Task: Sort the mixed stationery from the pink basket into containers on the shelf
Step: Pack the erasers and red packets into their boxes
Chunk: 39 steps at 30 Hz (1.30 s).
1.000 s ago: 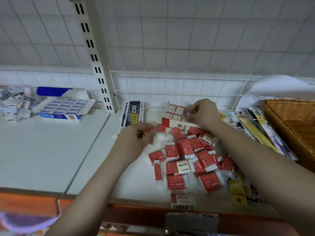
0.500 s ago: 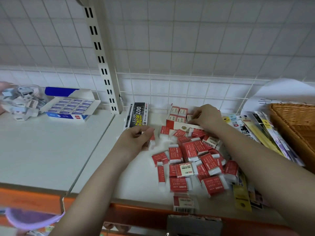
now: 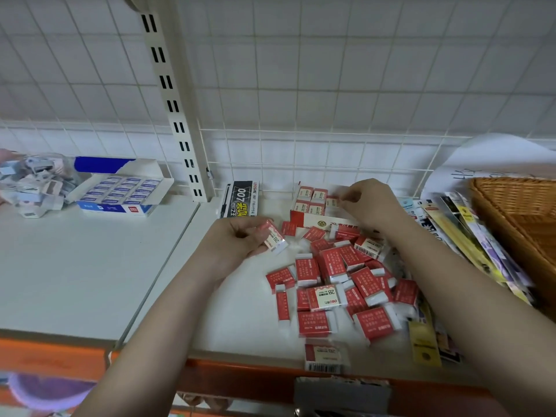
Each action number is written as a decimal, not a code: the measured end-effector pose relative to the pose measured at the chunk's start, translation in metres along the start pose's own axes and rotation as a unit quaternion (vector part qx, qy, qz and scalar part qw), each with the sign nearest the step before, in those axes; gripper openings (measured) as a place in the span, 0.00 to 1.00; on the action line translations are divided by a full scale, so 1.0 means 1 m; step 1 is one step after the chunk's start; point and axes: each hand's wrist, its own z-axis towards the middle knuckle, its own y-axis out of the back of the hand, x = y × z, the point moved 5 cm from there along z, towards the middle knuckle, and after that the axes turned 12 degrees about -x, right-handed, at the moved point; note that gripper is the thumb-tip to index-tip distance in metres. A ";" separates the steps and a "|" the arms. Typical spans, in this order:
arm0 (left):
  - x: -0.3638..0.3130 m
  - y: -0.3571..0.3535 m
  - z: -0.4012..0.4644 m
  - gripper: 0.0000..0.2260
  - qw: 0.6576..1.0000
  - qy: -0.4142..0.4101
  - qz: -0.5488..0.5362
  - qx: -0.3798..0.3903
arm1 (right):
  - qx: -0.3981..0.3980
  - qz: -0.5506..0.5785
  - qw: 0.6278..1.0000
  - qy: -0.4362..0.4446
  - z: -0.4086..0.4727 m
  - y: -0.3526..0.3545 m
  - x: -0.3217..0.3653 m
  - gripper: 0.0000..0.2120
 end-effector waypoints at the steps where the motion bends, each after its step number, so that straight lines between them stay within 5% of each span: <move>1: -0.003 -0.001 0.002 0.09 1.000 -0.007 0.012 0.002 | -0.006 0.007 1.000 0.004 -0.005 0.007 0.002 0.08; 13: -0.059 -0.067 0.065 0.07 0.974 -0.160 0.151 0.064 | 0.103 0.033 0.993 -0.050 -0.137 0.051 -0.002 0.08; 24: -0.054 -0.130 0.111 0.09 0.915 -0.189 0.328 0.140 | 0.004 -0.028 0.999 -0.046 -0.154 0.041 0.004 0.22; 30: -0.048 -0.139 0.117 0.10 0.879 -0.239 0.391 0.134 | 0.022 -0.054 0.997 -0.041 -0.150 0.037 0.003 0.12; 39: -0.038 -0.145 0.111 0.11 0.844 -0.319 0.415 0.114 | -0.012 -0.046 0.998 -0.041 -0.150 0.037 0.002 0.10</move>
